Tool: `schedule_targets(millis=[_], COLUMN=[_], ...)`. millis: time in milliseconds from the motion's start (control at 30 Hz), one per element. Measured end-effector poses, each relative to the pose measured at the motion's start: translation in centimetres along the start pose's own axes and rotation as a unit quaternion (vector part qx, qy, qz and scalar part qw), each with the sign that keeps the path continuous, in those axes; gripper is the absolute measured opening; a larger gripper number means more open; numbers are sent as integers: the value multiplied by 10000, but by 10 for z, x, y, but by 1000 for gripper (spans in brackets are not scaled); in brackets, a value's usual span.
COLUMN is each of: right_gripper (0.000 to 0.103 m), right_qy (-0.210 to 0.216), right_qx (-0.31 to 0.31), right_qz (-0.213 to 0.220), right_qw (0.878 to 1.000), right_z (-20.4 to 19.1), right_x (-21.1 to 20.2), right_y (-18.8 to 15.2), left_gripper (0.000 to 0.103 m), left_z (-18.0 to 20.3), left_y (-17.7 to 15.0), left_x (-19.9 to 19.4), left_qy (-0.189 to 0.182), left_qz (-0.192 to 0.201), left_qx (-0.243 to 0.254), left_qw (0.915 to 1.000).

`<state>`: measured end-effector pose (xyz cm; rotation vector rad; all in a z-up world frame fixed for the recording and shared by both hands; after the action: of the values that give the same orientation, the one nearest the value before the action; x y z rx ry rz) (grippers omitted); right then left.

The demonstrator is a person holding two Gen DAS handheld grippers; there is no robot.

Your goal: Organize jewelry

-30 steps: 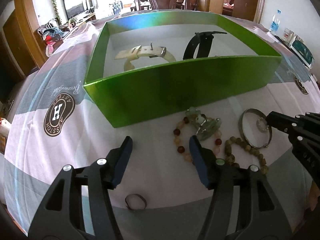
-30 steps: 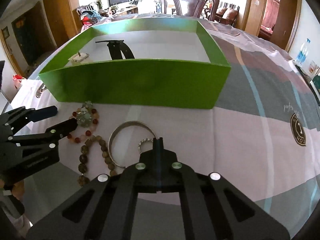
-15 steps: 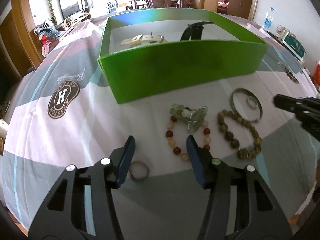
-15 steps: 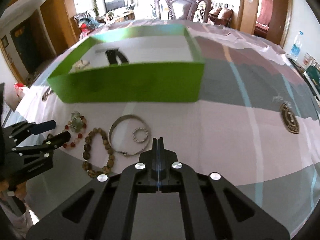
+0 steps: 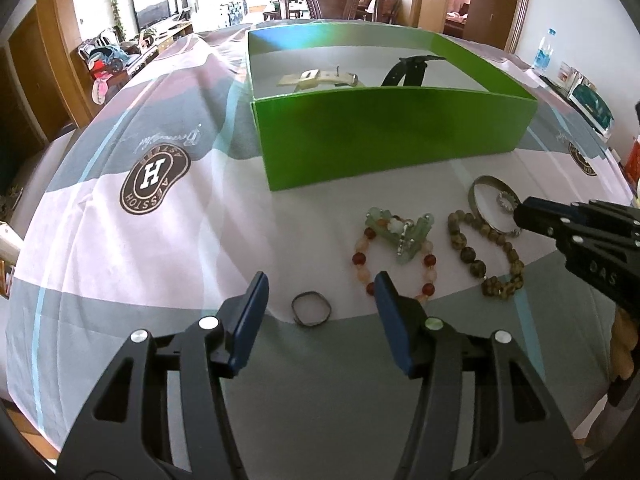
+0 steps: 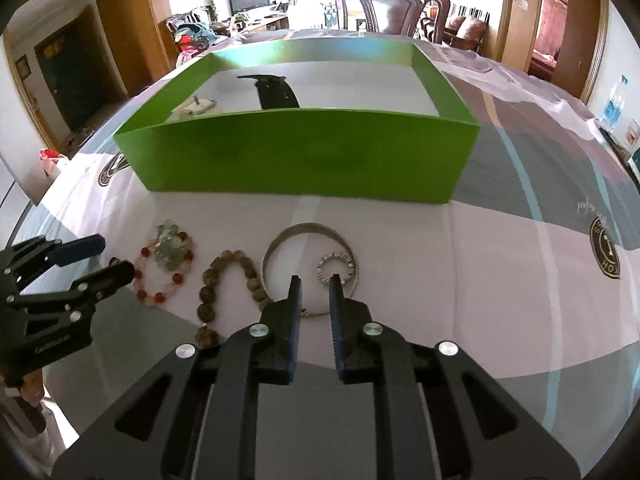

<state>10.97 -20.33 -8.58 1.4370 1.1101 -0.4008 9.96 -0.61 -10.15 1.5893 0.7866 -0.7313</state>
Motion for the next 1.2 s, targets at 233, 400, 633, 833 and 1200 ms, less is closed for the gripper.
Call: schedule_targets(millis=[233,400,633,833,1200], right_gripper=[14,27,5,2,2], right_qy=[-205,-401,-122,-44,-261], right_qx=[-266,-429,-373,-297,71], right_qz=[-36,-89,-104,58,270], right_qw=[9994,9982,9992,9995,9993], right_z=[-6,-8,-8,-10,20], right_x=[12,21,15,1,-31], right_y=[10,11,6,4,-12], left_gripper=[57,60,63,63,43], left_z=[3,0,-17,-21,5], left_y=[0,-1,-7,-17,-7], left_x=[-2,-7,-12,-12,-1], left_qy=[-41,-40,-113,-191,-199], left_qz=[26,77,83,-9,-7], left_qx=[1,-15,-144,-160,41], left_qw=[10000,10000,9998,9997,9998])
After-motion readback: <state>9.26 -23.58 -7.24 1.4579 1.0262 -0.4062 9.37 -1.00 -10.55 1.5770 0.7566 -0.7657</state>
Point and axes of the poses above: each gripper's, at about its wrist camera, not at the fingertips, and x roughly the way its jaws point, z to its right, y to its top, the point moved 3 cm from there along x, roughly the way its jaws point, and after that the axes turned 11 degrees about y, right-handed, at the moved point
